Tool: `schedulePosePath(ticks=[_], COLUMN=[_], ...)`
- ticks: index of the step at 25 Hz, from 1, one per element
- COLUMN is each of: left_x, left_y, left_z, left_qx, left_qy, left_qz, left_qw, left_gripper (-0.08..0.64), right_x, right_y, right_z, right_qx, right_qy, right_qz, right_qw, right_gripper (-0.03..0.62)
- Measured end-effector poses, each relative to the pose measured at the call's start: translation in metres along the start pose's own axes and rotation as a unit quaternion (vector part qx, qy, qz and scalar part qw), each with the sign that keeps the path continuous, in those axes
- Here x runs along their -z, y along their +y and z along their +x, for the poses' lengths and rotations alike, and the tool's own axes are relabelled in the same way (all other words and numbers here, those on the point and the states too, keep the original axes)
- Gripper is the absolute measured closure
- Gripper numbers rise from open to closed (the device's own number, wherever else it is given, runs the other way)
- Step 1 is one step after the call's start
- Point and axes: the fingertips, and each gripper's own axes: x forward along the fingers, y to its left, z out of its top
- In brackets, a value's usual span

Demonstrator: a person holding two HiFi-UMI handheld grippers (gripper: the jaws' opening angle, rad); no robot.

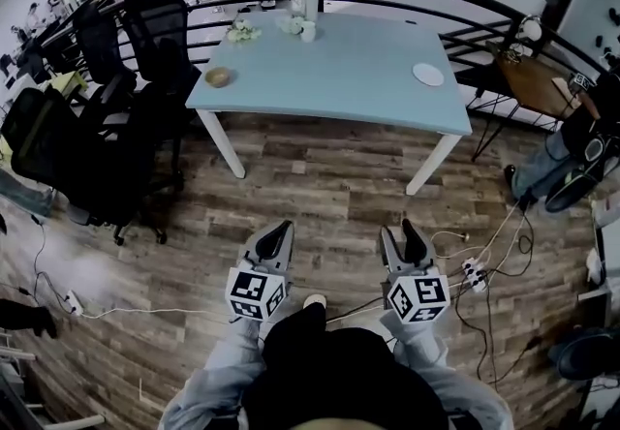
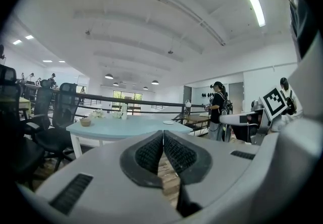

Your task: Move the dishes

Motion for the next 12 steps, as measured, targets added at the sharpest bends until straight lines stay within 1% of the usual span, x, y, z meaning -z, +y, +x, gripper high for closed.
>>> schedulePosePath(ticks=[3, 8, 12], left_x=[-0.006, -0.009, -0.007], left_y=[0.021, 0.05, 0.068], left_z=[0.02, 0.045, 0.061], left_qx=[0.003, 0.011, 0.012], left_qy=[-0.002, 0.005, 0.015], left_qz=[0.002, 0.009, 0.003], left_qw=[1.0, 0.9999, 0.9998], left_gripper=[0.543, 0.543, 0.543], right_x=[-0.004, -0.014, -0.014], right_y=[-0.002, -0.003, -0.006], right_z=[0.031, 0.07, 0.093], right_qx=[-0.002, 0.007, 0.007], right_qy=[-0.007, -0.007, 0.001], right_qz=[-0.007, -0.001, -0.001], right_qw=[1.0, 1.0, 1.0], right_gripper=[0.393, 0.382, 0.351])
